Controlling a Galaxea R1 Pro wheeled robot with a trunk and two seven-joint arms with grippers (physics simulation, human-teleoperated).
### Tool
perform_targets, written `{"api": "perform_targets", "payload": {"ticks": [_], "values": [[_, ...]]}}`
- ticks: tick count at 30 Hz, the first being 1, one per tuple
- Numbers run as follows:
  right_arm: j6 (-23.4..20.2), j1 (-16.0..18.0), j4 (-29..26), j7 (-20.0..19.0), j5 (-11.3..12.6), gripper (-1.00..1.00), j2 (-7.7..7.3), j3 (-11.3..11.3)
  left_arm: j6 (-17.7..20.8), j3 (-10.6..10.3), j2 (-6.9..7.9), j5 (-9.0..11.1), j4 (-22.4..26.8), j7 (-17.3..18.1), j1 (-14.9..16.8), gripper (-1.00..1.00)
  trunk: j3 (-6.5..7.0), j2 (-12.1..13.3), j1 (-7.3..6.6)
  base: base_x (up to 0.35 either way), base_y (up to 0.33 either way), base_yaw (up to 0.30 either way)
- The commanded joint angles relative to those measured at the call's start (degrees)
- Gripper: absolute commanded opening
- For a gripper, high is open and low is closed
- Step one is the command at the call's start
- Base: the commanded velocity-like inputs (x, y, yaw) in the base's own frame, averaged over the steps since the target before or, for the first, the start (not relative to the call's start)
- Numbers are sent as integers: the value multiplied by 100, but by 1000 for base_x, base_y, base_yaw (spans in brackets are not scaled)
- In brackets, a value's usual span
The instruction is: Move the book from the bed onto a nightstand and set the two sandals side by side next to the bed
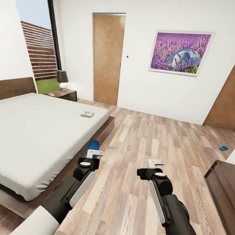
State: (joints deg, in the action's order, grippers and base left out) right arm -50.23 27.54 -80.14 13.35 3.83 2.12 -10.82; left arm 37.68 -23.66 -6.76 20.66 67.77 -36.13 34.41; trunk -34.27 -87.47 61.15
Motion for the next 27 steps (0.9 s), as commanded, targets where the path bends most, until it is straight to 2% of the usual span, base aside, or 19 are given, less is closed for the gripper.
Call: {"api": "perform_targets", "payload": {"ticks": [1,27], "values": [[-21,6,-2,45,40,100,0,-7,11,-13,2,54,8,-61,4,-100,13,38,-23,0,0,-286],[-22,6,-9,45,39,100,1,-7,11,-23,8,64,5,-61,4,-100,422,1081,-594,0,0,-261]]}}
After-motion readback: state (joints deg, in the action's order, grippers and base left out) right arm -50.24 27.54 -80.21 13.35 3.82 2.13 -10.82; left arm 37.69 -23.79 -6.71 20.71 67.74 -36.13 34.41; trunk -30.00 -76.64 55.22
